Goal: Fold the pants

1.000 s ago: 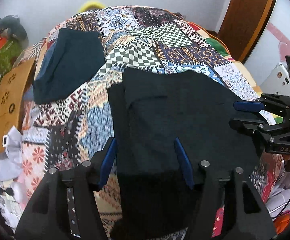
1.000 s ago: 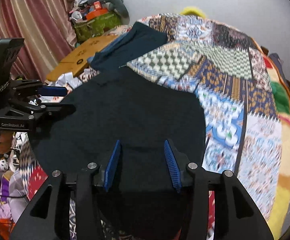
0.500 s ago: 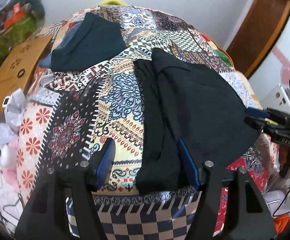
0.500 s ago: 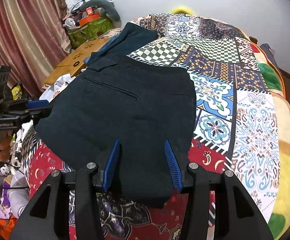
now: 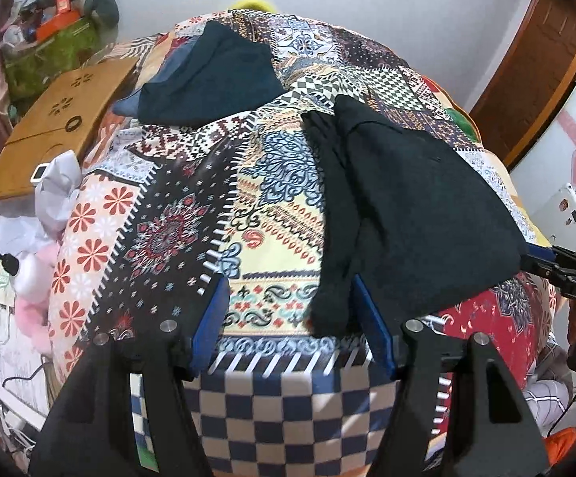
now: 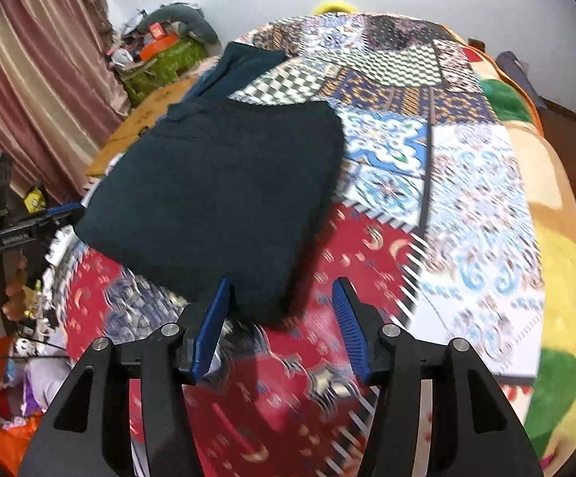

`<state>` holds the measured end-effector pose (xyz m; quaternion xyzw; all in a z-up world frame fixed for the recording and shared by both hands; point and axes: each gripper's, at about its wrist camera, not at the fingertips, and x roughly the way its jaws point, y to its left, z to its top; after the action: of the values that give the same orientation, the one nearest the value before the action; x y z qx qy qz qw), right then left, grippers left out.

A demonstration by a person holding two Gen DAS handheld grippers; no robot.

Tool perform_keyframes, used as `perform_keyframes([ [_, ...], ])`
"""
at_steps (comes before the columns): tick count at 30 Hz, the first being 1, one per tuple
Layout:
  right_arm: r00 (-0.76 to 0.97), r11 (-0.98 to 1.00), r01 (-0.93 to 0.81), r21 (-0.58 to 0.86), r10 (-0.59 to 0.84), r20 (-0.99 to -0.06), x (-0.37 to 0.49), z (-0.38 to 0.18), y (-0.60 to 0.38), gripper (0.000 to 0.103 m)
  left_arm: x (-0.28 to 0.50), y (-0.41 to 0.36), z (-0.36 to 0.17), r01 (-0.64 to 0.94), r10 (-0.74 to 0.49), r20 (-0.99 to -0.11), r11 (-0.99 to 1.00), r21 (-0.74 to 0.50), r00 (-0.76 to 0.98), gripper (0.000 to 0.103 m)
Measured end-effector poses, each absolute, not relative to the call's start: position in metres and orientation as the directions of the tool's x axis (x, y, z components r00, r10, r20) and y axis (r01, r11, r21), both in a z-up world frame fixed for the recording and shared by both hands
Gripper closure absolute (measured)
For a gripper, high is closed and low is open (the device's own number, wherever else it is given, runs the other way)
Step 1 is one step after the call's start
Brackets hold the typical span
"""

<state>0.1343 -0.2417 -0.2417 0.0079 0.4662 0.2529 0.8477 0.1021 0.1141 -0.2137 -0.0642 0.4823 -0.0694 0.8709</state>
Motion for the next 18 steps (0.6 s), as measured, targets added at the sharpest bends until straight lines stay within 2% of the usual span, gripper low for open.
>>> perform_keyframes([
  [5,0.445,0.904,-0.379,0.198,0.366,-0.818,0.127,-0.243,-0.256,0.055,0.109,0.124,-0.196,0.005,-0.103,-0.832,0.993,-0.119,0.544,0.039],
  [12,0.528,0.911,-0.348,0.223,0.387,-0.756,0.132,-0.211,-0.275,0.052,0.131,0.124,-0.157,0.021,-0.094,-0.795,0.995,-0.102,0.6,0.038],
  [16,0.562,0.905,-0.357,0.231,0.406,-0.721,0.146,-0.197,-0.272,0.045,0.149,0.104,-0.143,0.085,-0.142,-0.774,0.99,-0.113,0.617,0.024],
  [18,0.572,0.902,-0.365,0.231,0.413,-0.709,0.153,-0.194,-0.267,0.042,0.159,0.091,-0.14,0.117,-0.163,-0.77,0.986,-0.115,0.617,0.021],
])
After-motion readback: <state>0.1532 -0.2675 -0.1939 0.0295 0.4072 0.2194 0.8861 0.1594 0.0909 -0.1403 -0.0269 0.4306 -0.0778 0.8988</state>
